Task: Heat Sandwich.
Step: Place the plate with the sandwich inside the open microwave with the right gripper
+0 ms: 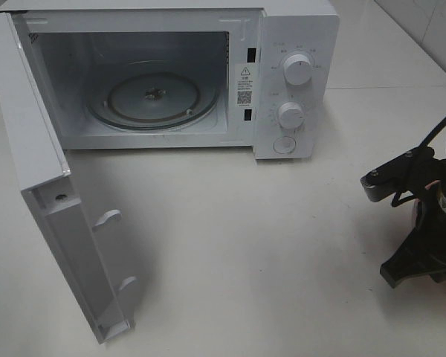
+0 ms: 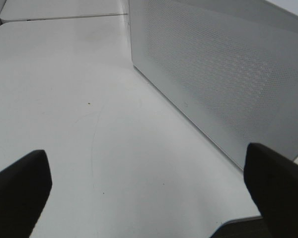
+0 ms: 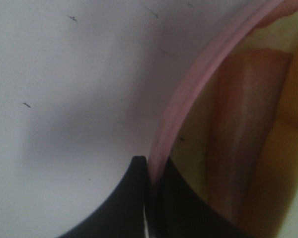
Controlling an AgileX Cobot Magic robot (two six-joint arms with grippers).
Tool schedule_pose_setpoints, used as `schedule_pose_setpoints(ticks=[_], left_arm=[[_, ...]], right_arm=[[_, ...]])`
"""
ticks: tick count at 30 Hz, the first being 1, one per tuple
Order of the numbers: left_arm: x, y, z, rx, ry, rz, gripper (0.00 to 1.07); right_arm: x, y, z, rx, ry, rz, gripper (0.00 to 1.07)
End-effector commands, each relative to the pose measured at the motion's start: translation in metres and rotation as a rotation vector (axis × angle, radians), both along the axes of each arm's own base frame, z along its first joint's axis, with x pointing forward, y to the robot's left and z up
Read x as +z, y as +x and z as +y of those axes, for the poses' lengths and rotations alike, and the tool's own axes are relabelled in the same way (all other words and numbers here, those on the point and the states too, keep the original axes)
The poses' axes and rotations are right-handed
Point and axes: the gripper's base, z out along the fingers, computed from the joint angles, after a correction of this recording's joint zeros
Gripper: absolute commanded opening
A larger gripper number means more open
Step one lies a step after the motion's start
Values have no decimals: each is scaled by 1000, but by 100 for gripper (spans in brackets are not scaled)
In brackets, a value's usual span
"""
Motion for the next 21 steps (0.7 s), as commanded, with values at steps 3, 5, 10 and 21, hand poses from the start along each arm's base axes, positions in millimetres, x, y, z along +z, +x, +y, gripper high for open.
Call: schedule_pose_setpoints(ticks=[3,5,10,21], left_arm=[[0,-3,0,3,-6,-26,98],[0,-3,0,3,-6,-26,98],[0,-3,0,3,-6,-26,98],[0,-3,0,3,-6,-26,98]], right_arm=[[15,-7,4,36,-33,-24,0],[16,-8,5,42,-34,-26,0],[25,-17,12,79,-53,-23,0],[42,-38,24,163,-93,-17,0]])
